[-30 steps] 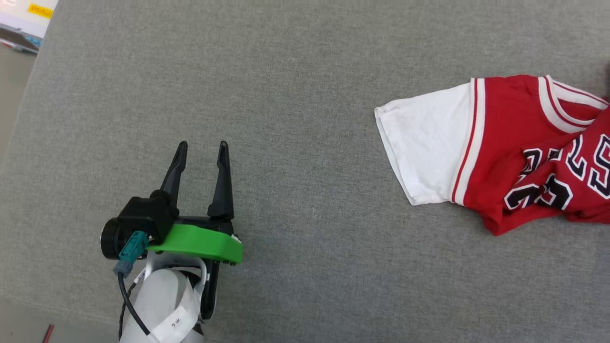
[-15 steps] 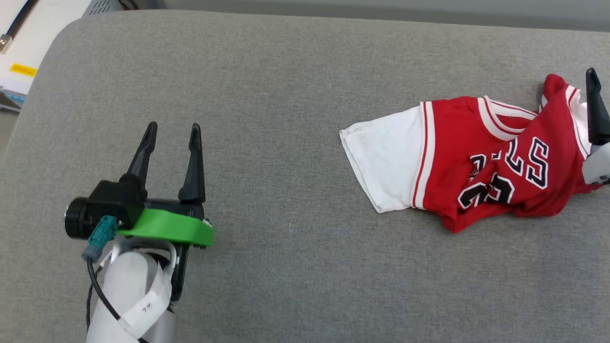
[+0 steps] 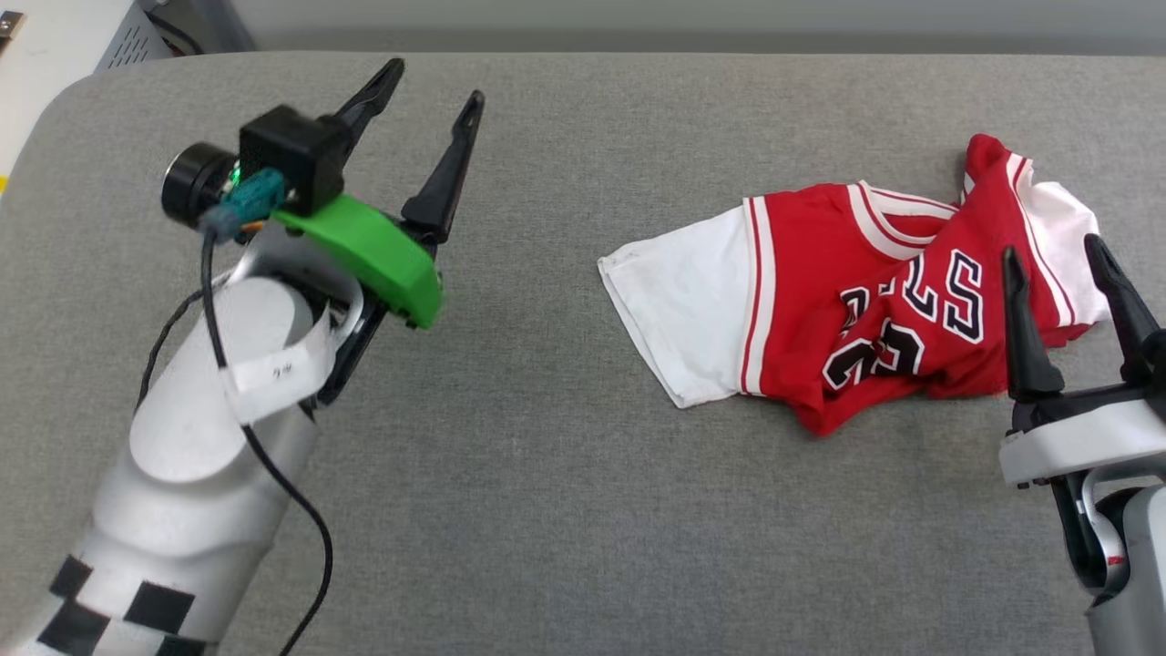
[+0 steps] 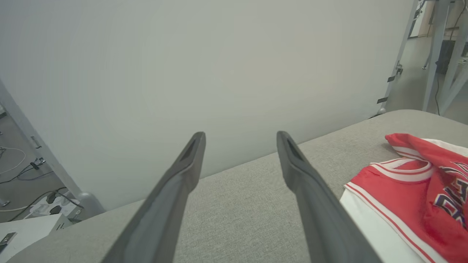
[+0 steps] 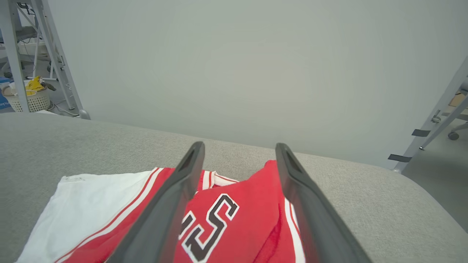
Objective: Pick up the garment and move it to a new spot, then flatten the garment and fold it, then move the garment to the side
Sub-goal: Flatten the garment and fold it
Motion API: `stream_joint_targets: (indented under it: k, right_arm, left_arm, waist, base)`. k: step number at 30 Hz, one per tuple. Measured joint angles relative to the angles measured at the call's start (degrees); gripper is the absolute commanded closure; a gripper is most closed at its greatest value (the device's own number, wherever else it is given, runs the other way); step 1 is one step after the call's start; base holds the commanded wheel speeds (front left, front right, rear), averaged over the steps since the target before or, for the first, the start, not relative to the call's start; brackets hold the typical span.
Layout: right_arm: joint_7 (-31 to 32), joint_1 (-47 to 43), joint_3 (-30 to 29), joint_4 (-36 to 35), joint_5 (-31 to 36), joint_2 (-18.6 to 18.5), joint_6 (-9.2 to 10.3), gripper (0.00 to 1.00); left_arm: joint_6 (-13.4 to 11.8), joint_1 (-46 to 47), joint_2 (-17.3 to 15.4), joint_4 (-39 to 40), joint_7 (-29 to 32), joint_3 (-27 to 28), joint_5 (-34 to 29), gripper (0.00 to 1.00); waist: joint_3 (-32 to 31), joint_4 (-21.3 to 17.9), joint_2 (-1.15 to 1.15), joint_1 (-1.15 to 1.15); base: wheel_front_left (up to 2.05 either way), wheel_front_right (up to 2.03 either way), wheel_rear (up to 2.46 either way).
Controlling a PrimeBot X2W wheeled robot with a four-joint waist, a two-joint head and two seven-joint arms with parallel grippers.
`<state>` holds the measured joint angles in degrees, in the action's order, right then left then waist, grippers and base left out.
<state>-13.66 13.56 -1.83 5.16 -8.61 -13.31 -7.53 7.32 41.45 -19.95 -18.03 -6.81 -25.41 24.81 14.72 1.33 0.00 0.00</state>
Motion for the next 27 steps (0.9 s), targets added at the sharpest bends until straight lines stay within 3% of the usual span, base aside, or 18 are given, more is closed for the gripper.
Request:
stream_joint_targets:
  k: [7,13,16,21,27]
  right_arm:
    - [1.38,-2.13,0.12,-3.89,1.23,1.75,0.0,0.0]
    - [2.05,-2.1,1.65,-5.68,2.7,2.31,0.0,0.0]
    - [2.07,-1.71,2.34,-6.22,3.16,2.79,0.0,0.0]
    - [2.05,-1.0,2.76,-6.48,3.6,3.28,0.0,0.0]
    - [1.48,0.99,3.34,-6.27,3.92,3.76,0.0,0.0]
  left_arm:
    - [0.0,12.09,-2.55,-4.52,17.56,-14.96,13.03,0.0]
    - [0.0,20.07,-2.05,-9.38,33.32,-24.38,21.93,0.0]
    - [0.0,22.78,-1.41,-11.48,38.17,-27.67,24.83,0.0]
    - [0.0,25.37,-0.23,-15.22,42.99,-33.44,27.0,0.0]
    - [0.0,26.61,0.48,-19.7,43.12,-38.83,27.54,0.0]
  waist:
    - [1.22,-2.05,0.0,0.0]
    - [3.39,-3.8,0.0,0.0]
    - [4.84,-4.72,0.0,0.0]
    - [7.41,-6.33,0.0,0.0]
    - [10.5,-8.18,0.0,0.0]
  base:
    - [0.0,0.0,0.0]
    - [0.0,0.0,0.0]
    - [0.0,0.0,0.0]
    - [0.0,0.0,0.0]
    - [0.0,0.0,0.0]
